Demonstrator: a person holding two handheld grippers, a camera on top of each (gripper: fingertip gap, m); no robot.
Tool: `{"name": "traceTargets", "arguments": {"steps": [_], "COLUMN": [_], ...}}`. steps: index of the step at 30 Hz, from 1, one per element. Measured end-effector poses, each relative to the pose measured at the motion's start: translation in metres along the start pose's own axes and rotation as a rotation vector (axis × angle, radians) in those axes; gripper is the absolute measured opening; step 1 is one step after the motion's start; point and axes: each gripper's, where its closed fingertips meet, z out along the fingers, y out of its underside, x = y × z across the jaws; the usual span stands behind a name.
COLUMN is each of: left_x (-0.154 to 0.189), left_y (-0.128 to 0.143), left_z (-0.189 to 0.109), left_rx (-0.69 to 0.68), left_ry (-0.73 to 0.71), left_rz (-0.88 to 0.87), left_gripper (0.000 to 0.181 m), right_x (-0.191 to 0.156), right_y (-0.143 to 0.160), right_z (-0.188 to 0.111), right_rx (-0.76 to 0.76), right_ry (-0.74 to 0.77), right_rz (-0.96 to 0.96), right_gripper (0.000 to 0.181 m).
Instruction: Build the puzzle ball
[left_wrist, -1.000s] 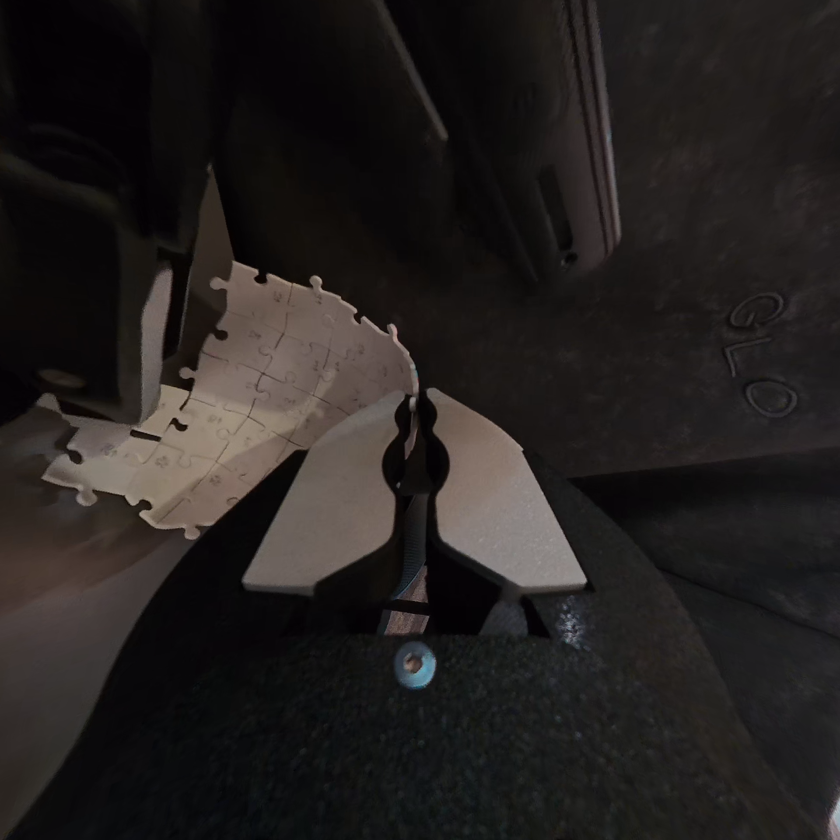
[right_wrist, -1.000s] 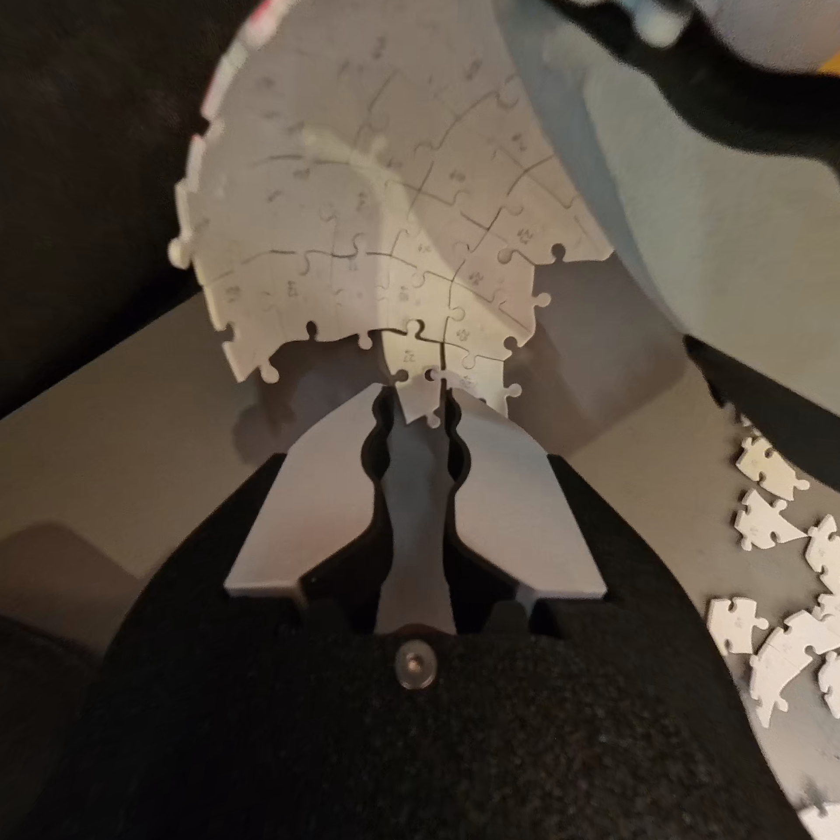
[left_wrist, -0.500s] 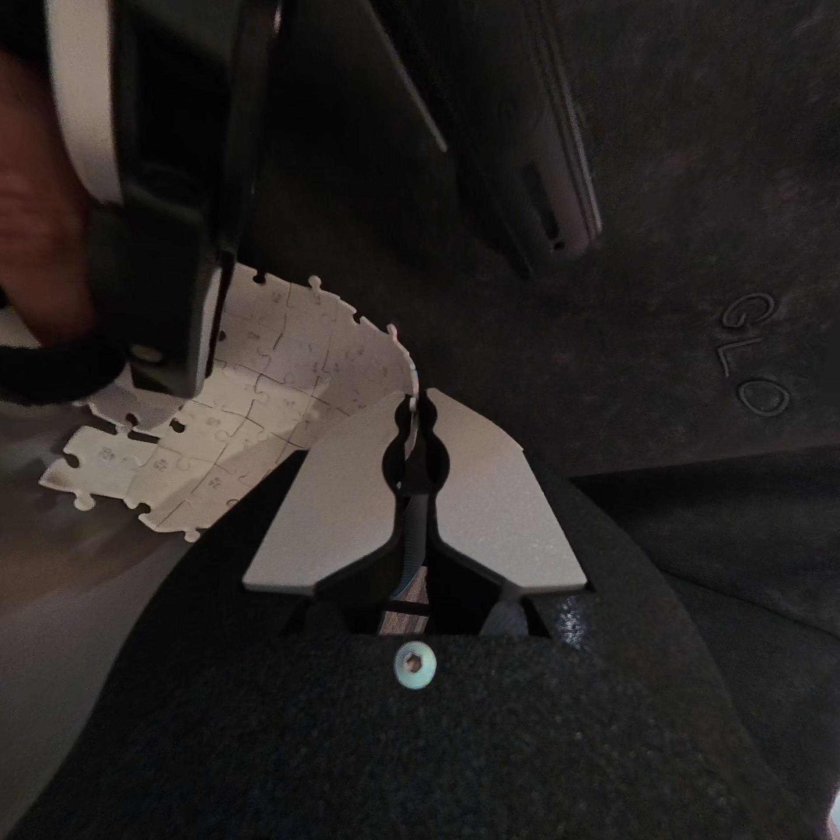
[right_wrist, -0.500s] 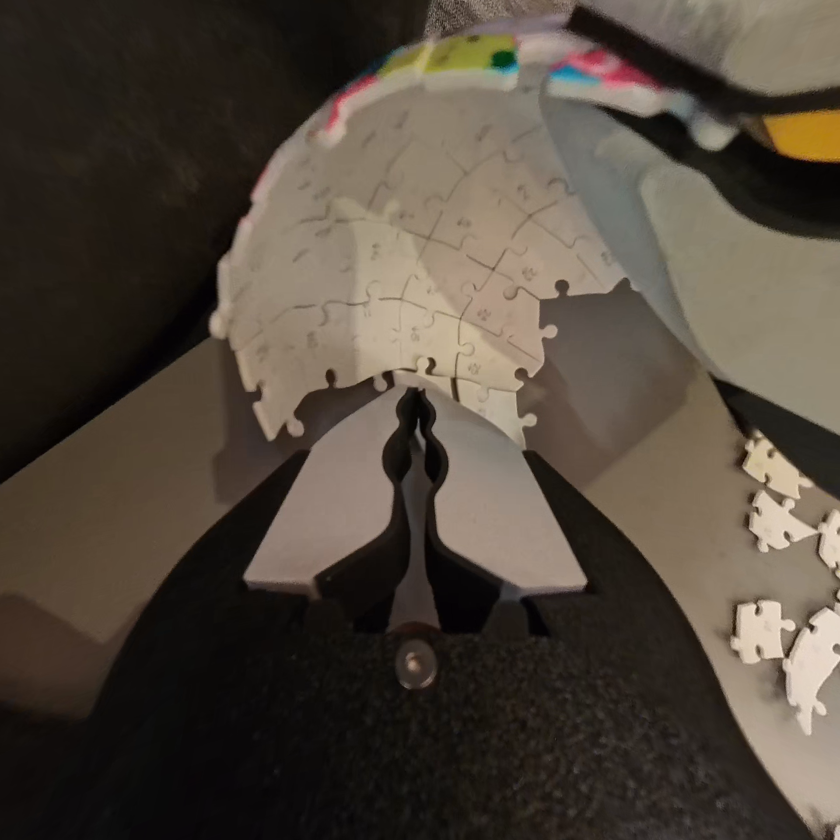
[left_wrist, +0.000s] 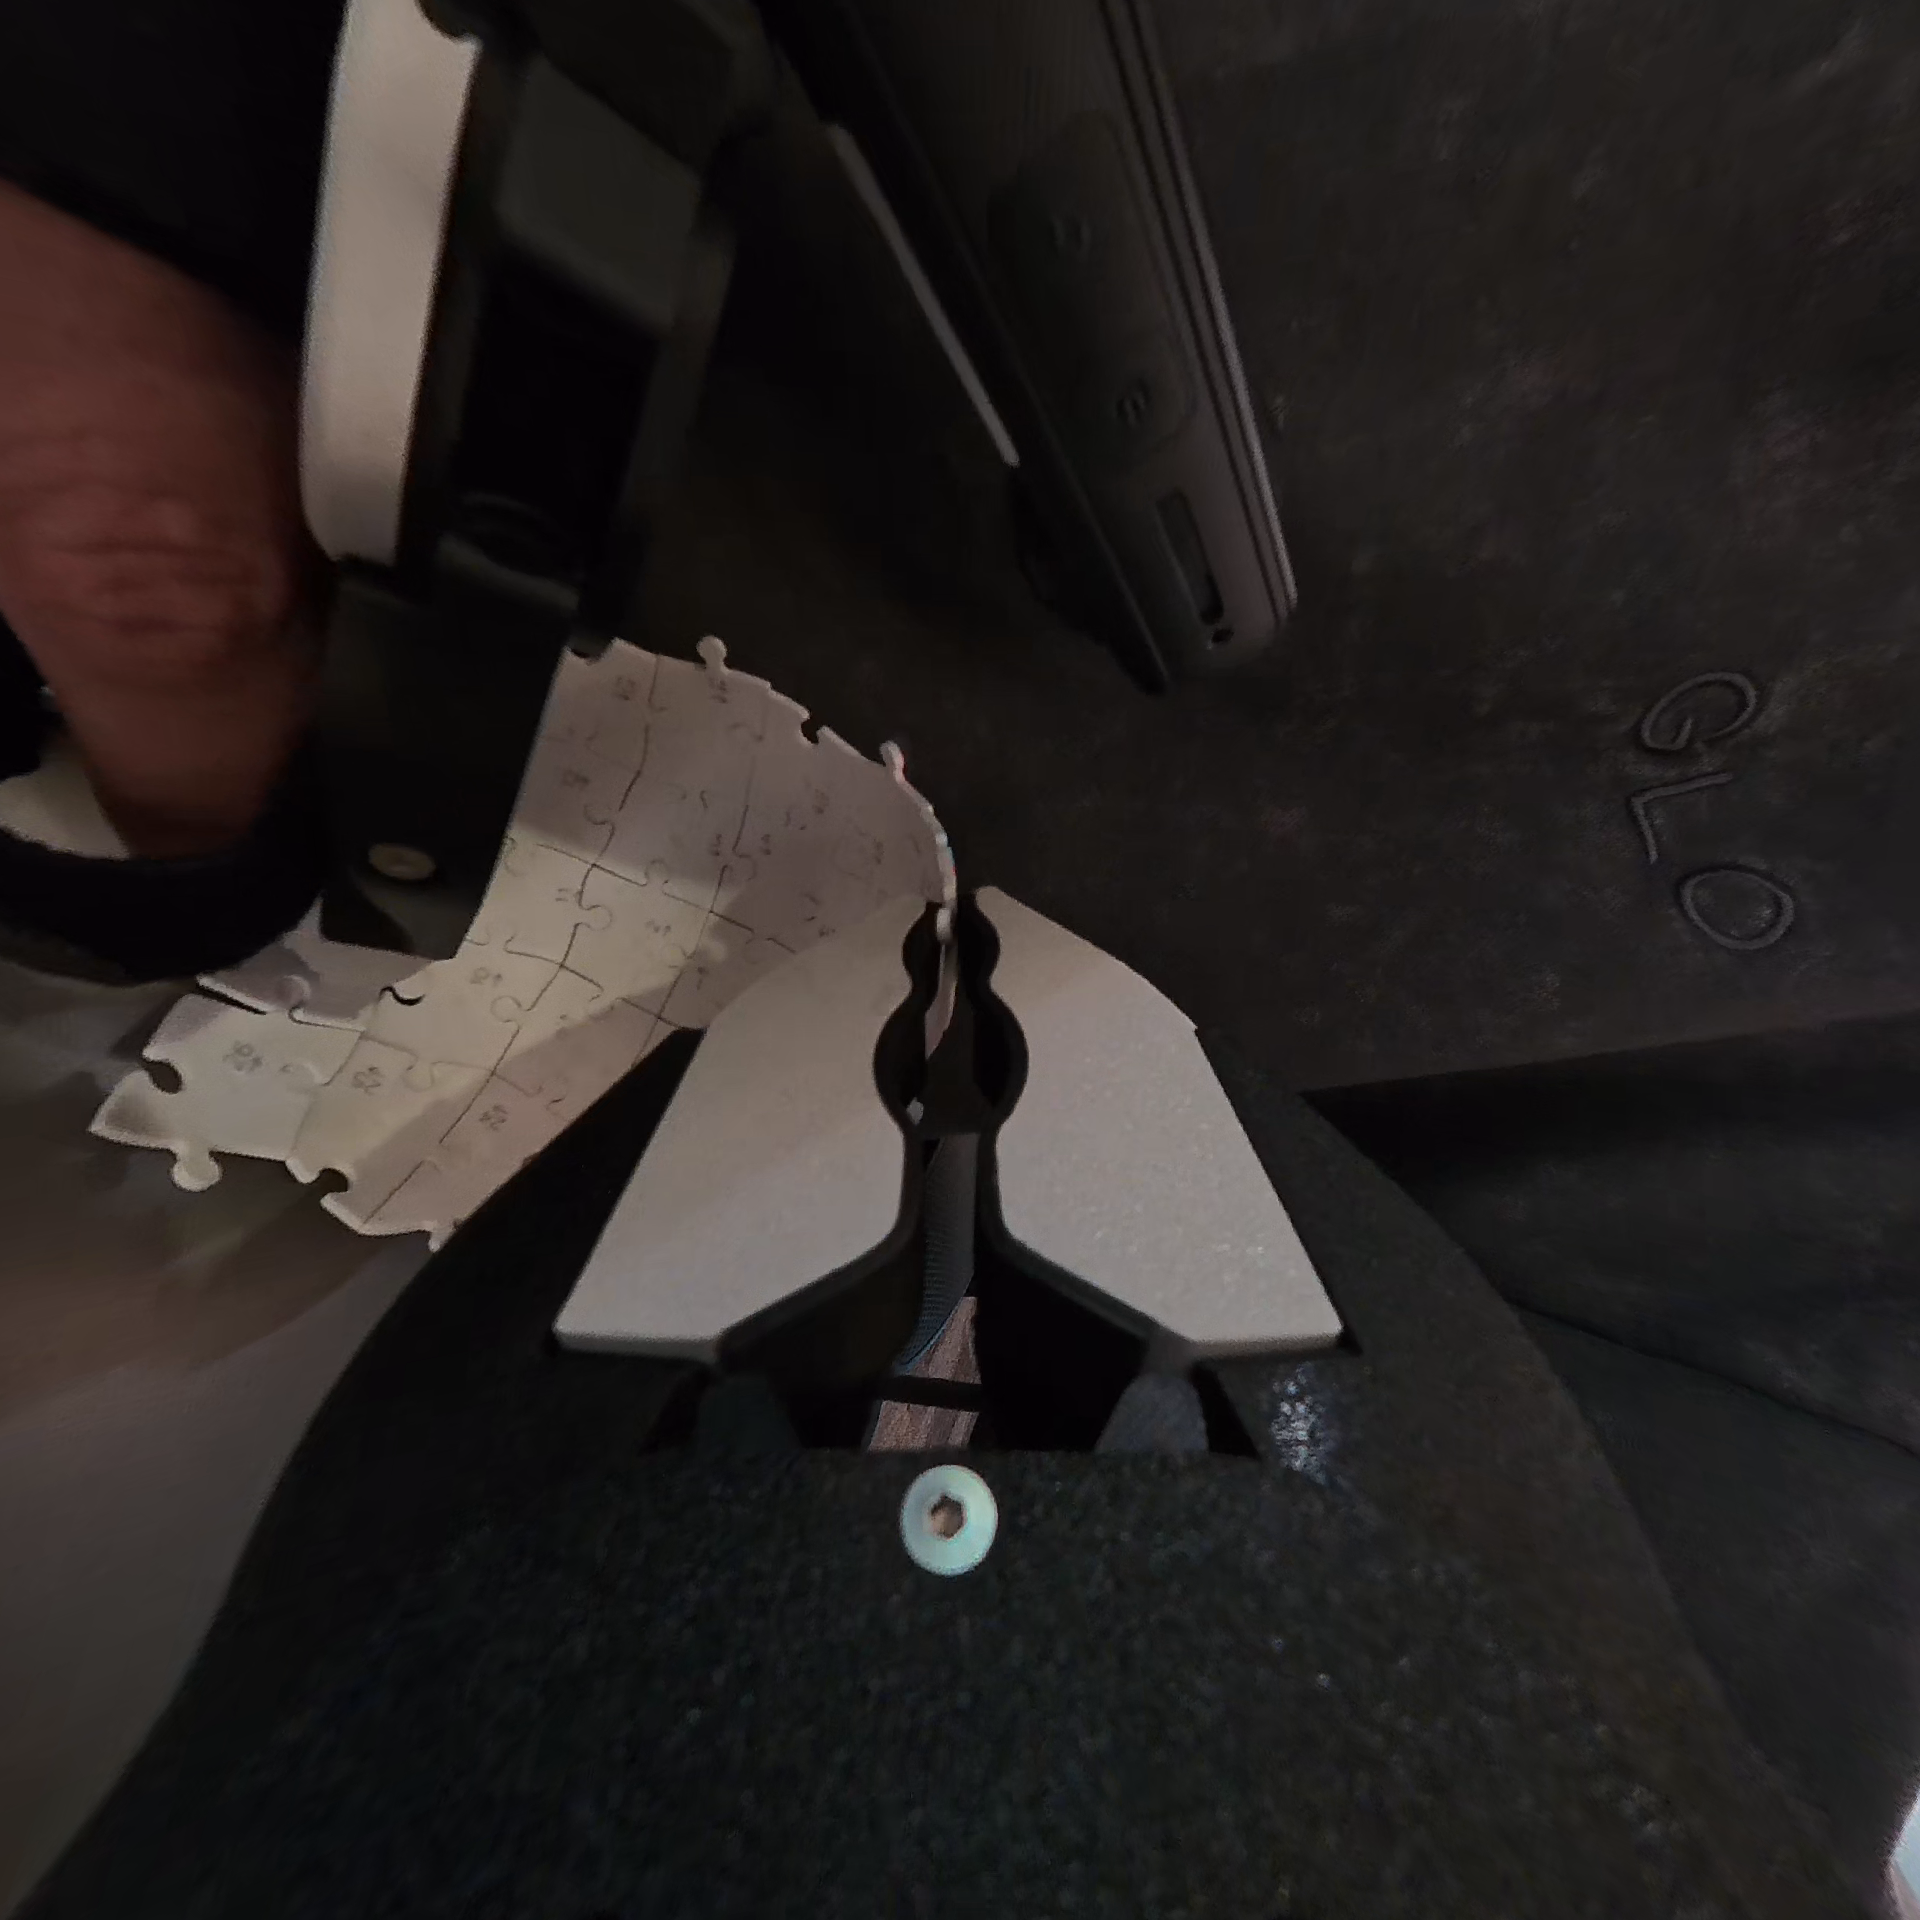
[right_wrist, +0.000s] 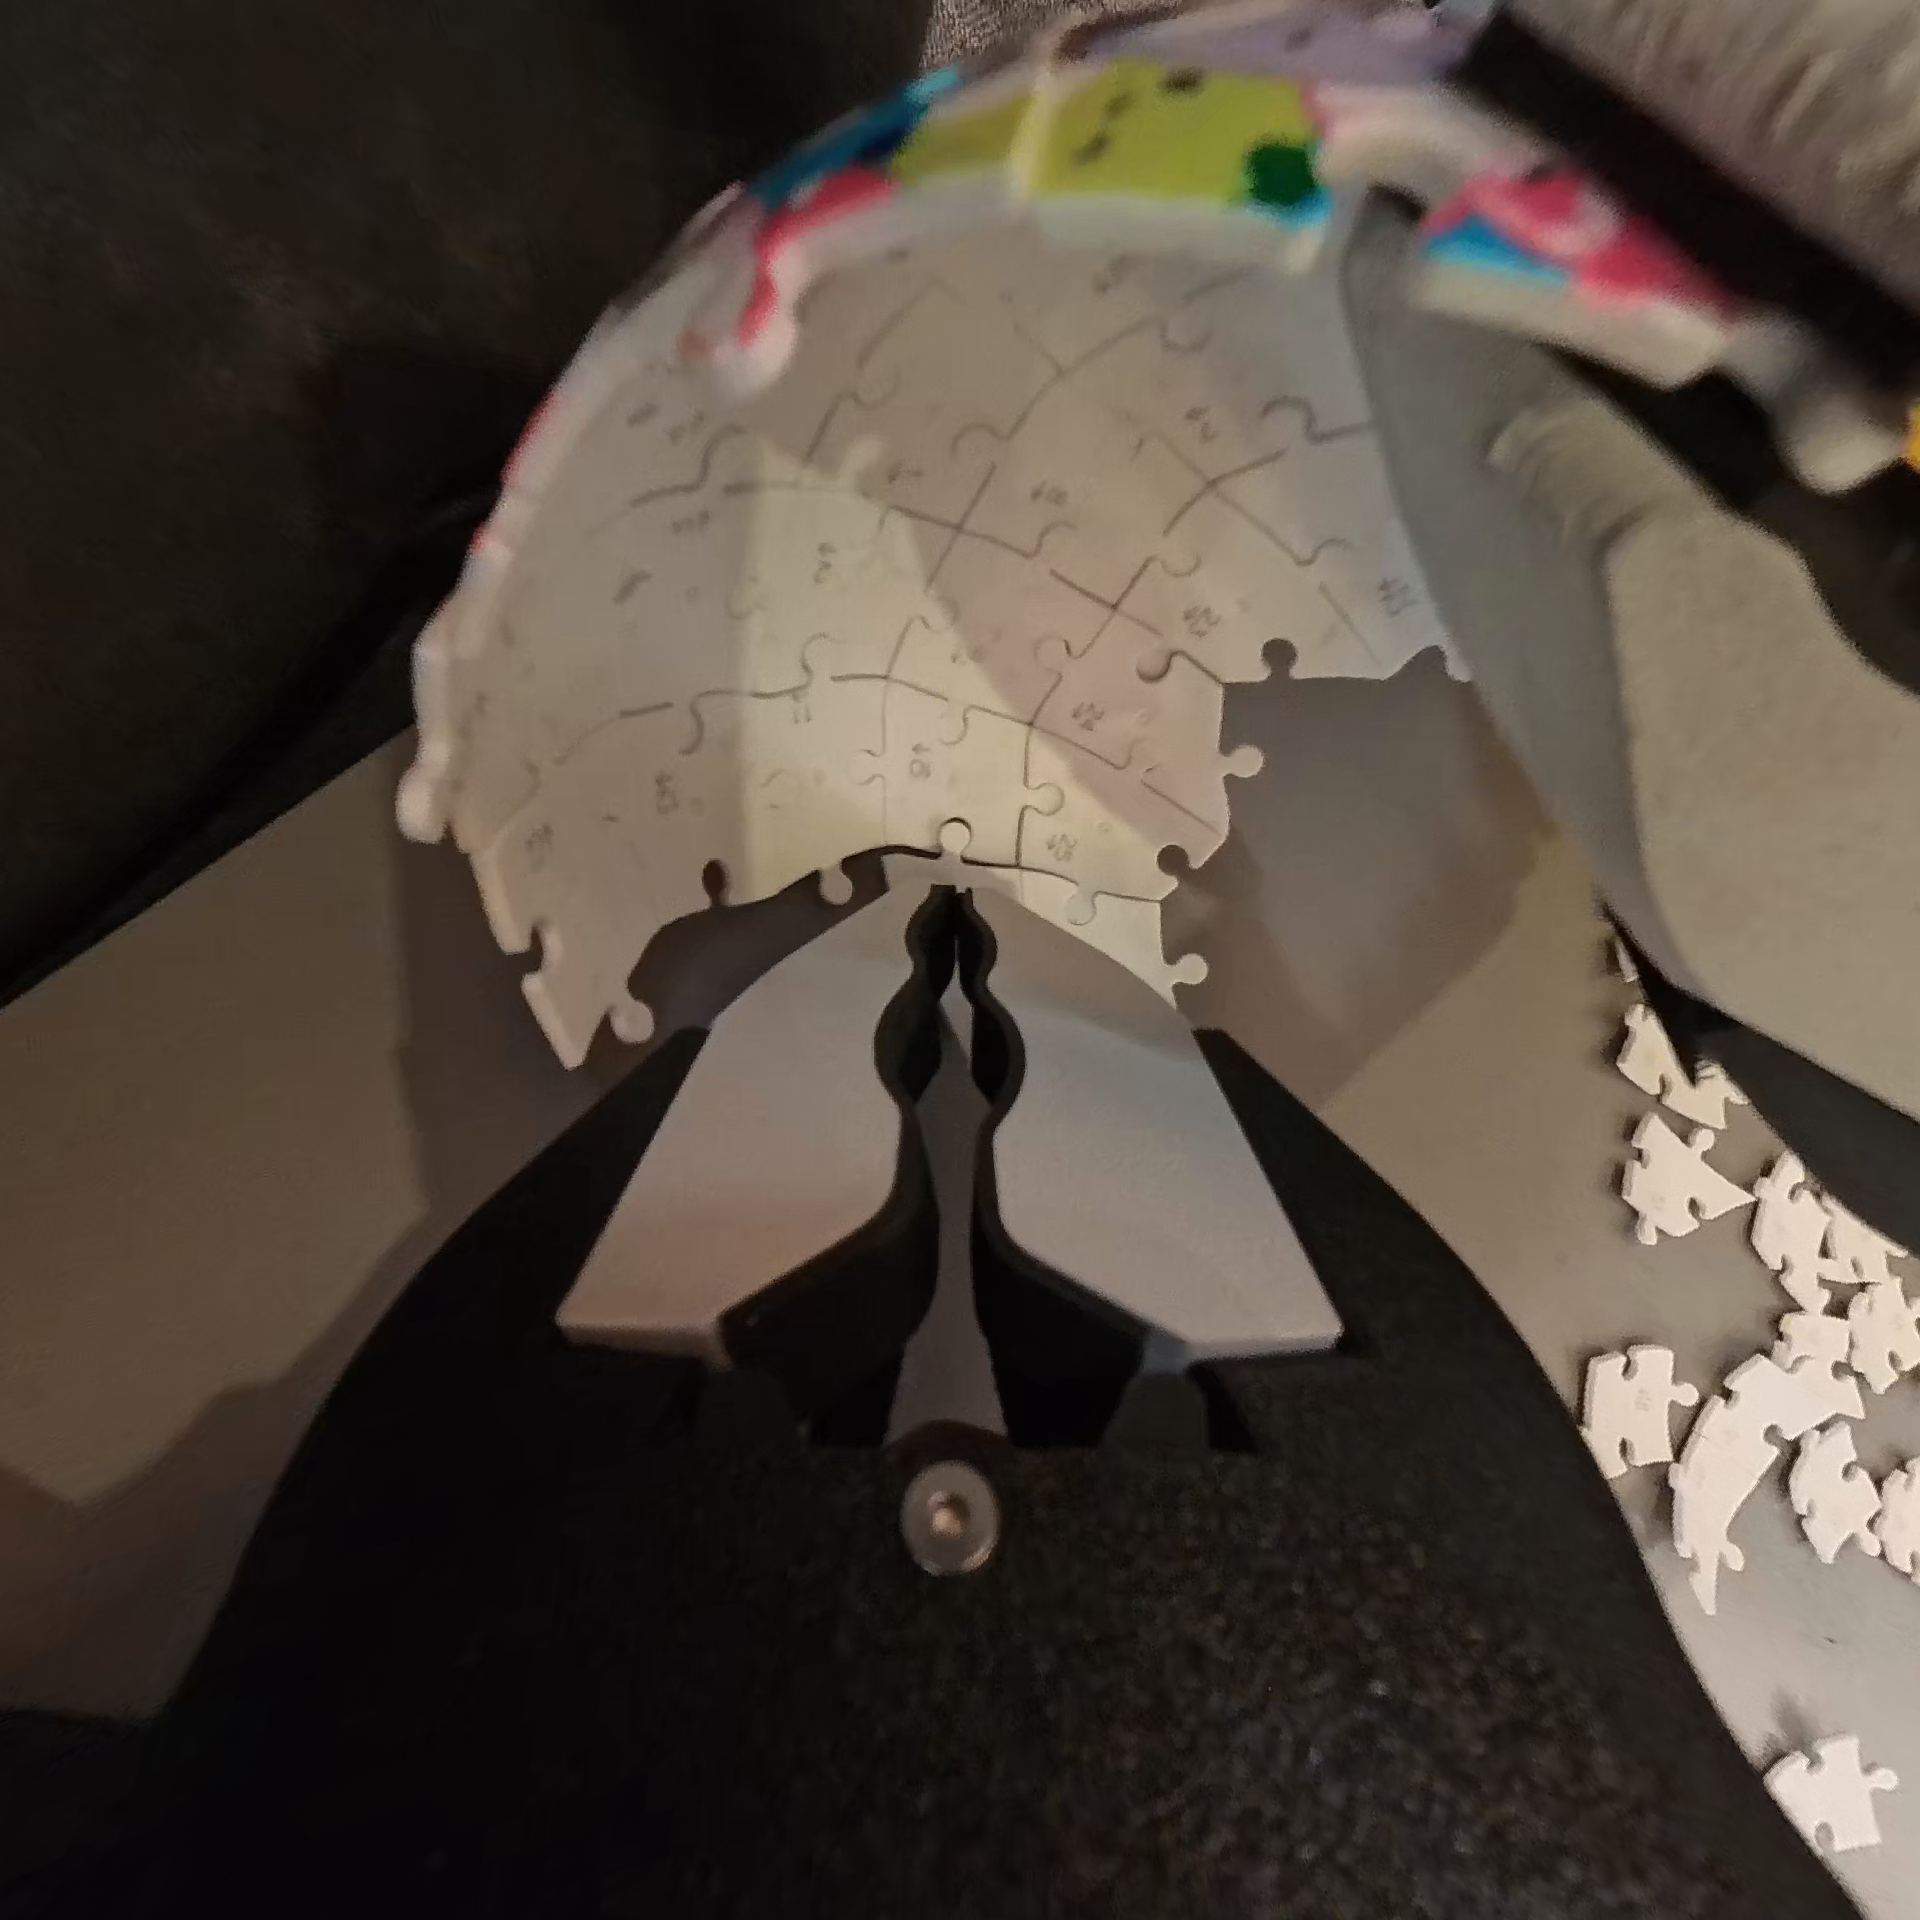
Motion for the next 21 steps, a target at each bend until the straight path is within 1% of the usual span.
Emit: {"name": "traceTargets", "arguments": {"steps": [7, 11, 15, 17, 19, 21], "left_x": [0.0, 0.0, 0.0, -0.001, -0.001, -0.001], "left_y": [0.001, 0.001, 0.001, 0.001, 0.001, 0.002], "left_z": [-0.001, -0.001, -0.002, -0.001, -0.001, -0.001], "left_rx": [0.001, 0.006, 0.004, 0.001, 0.001, 0.001], "left_ry": [0.004, 0.006, 0.006, 0.007, 0.009, 0.009], "left_rz": [0.004, 0.007, 0.009, 0.009, 0.008, 0.008], "left_gripper": [0.003, 0.003, 0.002, 0.002, 0.002, 0.003], "right_x": [0.002, 0.006, 0.002, 0.0, 0.0, 0.0], "right_y": [0.0, -0.007, -0.008, -0.009, -0.007, -0.007], "right_z": [0.001, -0.002, 0.005, 0.006, 0.005, 0.005], "right_rx": [-0.005, 0.042, 0.059, 0.101, 0.101, 0.092], "right_ry": [0.006, 0.018, -0.006, -0.02, -0.037, -0.042], "right_rz": [-0.015, 0.002, 0.018, 0.035, 0.066, 0.054], "right_gripper": [0.0, 0.0, 0.0, 0.0, 0.0, 0.0]}}
